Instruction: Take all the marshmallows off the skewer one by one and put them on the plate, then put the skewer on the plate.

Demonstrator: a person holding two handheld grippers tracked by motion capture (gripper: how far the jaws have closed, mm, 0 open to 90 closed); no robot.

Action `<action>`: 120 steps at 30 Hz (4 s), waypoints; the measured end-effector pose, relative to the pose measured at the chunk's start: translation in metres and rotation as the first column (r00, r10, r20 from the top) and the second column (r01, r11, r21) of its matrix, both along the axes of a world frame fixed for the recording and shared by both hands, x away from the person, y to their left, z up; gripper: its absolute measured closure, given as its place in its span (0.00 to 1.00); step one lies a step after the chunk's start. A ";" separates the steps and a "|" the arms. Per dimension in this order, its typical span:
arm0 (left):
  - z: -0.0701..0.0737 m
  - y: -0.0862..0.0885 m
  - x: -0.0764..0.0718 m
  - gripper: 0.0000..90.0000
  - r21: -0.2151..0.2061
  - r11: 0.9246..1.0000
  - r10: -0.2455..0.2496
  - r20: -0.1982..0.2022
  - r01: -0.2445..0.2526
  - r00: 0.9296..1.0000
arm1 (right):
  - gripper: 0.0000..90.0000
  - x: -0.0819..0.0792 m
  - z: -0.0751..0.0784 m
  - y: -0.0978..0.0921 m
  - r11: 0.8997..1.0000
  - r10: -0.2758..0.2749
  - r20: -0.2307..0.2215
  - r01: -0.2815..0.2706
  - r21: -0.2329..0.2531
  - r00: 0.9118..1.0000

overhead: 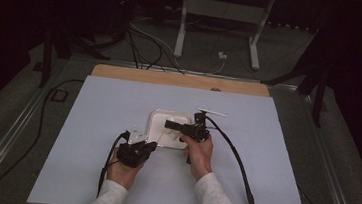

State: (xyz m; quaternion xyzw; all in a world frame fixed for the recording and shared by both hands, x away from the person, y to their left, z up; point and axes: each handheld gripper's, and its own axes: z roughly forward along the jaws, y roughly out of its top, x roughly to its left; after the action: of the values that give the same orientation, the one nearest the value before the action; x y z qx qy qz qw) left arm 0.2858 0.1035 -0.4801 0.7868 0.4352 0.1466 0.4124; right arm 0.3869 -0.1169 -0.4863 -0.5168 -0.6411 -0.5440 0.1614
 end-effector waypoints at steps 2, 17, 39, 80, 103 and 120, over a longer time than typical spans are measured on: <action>0.000 0.000 -0.001 1.00 -0.001 1.000 0.003 0.001 -0.003 1.000 | 0.89 0.000 0.000 -0.001 1.000 -0.002 -0.003 0.002 -0.001 1.000; -0.001 0.001 -0.001 1.00 0.021 1.000 0.000 -0.002 0.000 1.000 | 0.89 0.004 -0.001 -0.002 1.000 -0.029 -0.002 0.029 0.002 1.000; -0.002 0.010 -0.009 1.00 0.028 1.000 0.005 -0.010 -0.005 1.000 | 0.88 0.009 -0.003 -0.001 1.000 -0.017 -0.010 0.017 -0.010 1.000; -0.004 0.025 -0.016 1.00 0.016 0.998 0.057 -0.002 -0.057 0.998 | 0.63 0.018 0.001 -0.019 0.986 -0.034 -0.014 0.031 -0.162 0.999; 0.016 0.012 0.013 1.00 -0.051 0.987 0.151 0.030 -0.149 0.988 | 0.01 -0.004 0.017 -0.030 0.941 0.025 0.239 0.058 -0.334 0.971; 0.004 -0.010 0.049 1.00 -0.024 0.973 0.227 -0.029 -0.228 0.973 | 0.00 -0.020 0.024 -0.047 0.908 0.019 0.323 0.118 -0.401 0.946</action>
State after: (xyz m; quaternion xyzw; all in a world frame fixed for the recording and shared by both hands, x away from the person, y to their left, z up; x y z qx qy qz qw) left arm 0.3353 0.0932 -0.4763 0.7279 0.5298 0.1764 0.3980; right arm 0.3666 -0.1638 -0.4619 -0.4604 -0.7460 -0.4756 -0.0722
